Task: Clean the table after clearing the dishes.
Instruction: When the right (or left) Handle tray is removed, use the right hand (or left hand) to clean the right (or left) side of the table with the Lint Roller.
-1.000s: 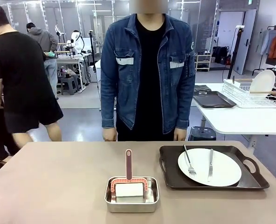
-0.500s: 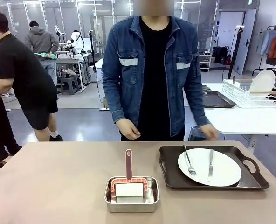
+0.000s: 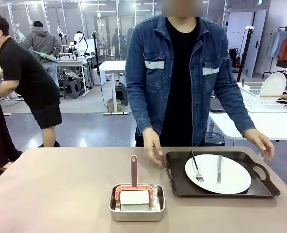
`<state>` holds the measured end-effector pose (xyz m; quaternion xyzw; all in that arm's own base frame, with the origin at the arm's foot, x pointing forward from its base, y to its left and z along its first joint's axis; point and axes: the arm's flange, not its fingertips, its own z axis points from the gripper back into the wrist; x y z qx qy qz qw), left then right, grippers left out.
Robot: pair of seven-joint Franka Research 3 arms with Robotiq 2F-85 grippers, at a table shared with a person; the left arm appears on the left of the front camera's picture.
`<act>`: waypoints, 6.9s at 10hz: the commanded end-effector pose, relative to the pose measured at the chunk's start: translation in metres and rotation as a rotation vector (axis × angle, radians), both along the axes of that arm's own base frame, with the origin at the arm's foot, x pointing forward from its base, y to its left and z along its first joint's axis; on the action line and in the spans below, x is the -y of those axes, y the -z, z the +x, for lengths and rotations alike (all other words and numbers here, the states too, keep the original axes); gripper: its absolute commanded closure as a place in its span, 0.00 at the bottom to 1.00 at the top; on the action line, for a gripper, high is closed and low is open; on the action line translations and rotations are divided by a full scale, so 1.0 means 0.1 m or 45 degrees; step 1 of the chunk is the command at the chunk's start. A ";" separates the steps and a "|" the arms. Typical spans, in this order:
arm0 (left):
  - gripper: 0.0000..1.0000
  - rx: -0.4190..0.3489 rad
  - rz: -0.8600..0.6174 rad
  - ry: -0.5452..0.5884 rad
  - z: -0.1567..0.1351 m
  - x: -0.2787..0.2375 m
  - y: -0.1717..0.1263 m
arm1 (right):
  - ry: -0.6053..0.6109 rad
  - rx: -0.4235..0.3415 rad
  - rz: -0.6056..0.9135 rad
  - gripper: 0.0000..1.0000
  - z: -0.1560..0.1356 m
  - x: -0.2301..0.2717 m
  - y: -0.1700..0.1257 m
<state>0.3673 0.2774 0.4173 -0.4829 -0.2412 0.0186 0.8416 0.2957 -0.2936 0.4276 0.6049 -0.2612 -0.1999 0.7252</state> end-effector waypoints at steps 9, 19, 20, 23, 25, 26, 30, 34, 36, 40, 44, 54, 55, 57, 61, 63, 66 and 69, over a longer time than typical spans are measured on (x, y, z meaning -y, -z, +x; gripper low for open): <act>0.00 -0.003 0.009 0.020 -0.06 -0.01 -0.04 | -0.005 0.021 -0.003 0.00 -0.01 -0.01 -0.03; 0.00 -0.003 0.009 0.020 -0.06 -0.01 -0.04 | -0.558 0.096 -0.505 0.00 1.32 -2.79 -0.92; 0.00 -0.003 0.009 0.020 -0.06 -0.01 -0.04 | -0.681 0.122 -0.626 0.00 1.45 -3.30 -1.04; 0.00 -0.003 0.009 0.020 -0.06 -0.01 -0.04 | -1.032 0.203 -1.087 0.00 1.81 -4.66 -1.35; 0.00 -0.003 0.009 0.020 -0.06 -0.01 -0.04 | -1.232 0.281 -1.315 0.00 1.98 -5.44 -1.37; 0.00 -0.003 0.009 0.020 -0.06 -0.01 -0.04 | -1.362 0.342 -1.382 0.00 2.05 -5.82 -1.32; 0.00 -0.003 0.009 0.020 -0.06 -0.01 -0.04 | -1.875 0.512 -1.557 0.00 2.19 -6.87 -1.07; 0.00 -0.003 0.009 0.020 -0.06 -0.01 -0.04 | -2.200 0.606 -1.752 0.00 2.18 -7.20 -0.76; 0.00 -0.003 0.009 0.020 -0.06 -0.01 -0.04 | -2.147 0.542 -1.688 0.00 2.12 -7.14 -0.70; 0.00 -0.003 0.009 0.020 -0.06 -0.01 -0.04 | -2.147 0.542 -1.688 0.00 2.12 -7.14 -0.70; 0.00 -0.003 0.009 0.020 -0.06 -0.01 -0.04 | -2.242 0.762 -1.779 0.00 2.45 -7.34 -0.54; 0.00 -0.003 0.009 0.020 -0.06 -0.01 -0.04 | -2.432 0.698 -1.565 0.00 2.52 -6.87 -0.07; 0.00 -0.003 0.009 0.020 -0.06 -0.01 -0.04 | -2.415 0.709 -1.588 0.00 2.48 -6.86 -0.08; 0.00 -0.003 0.009 0.020 -0.06 -0.01 -0.04 | -2.397 0.687 -1.584 0.00 2.44 -6.86 -0.02; 0.00 -0.003 0.009 0.020 -0.06 -0.01 -0.04 | -2.435 0.709 -1.586 0.00 2.57 -6.89 -0.06; 0.00 -0.003 0.009 0.020 -0.06 -0.01 -0.04 | -2.435 0.709 -1.586 0.00 2.57 -6.89 -0.06; 0.00 -0.003 0.009 0.020 -0.06 -0.01 -0.04 | -2.435 0.709 -1.586 0.00 2.57 -6.89 -0.06; 0.00 -0.003 0.009 0.020 -0.06 -0.01 -0.04 | -2.430 0.704 -1.606 0.00 2.56 -6.90 -0.01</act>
